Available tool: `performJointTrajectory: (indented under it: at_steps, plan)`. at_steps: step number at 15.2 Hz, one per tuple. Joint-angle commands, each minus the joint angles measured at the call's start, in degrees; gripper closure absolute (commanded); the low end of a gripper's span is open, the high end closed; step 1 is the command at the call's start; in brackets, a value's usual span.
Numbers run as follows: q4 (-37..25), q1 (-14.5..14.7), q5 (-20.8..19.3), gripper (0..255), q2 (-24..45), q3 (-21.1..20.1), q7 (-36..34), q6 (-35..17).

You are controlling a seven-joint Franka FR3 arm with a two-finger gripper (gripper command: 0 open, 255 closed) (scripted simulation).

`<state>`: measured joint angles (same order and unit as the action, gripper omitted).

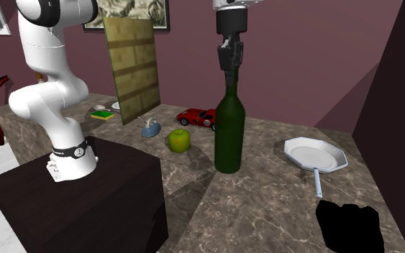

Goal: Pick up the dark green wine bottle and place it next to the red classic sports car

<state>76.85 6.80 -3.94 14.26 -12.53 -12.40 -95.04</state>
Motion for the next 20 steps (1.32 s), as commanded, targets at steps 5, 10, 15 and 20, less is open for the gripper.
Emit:
performJointTrajectory:
  at_steps: [5, 10, 15, 20]
  plan:
    - [-7.2, 0.4, -0.4, 255, 1.7, -0.1, 0.0, 5.5]
    - [-1.7, 1.6, 0.6, 255, -4.8, -1.2, -2.6, 6.5]
    - [2.8, 3.2, 1.9, 255, -11.7, -2.8, -6.0, 8.7]
    - [4.9, 5.1, 3.2, 255, -17.1, -4.7, -9.9, 12.0]
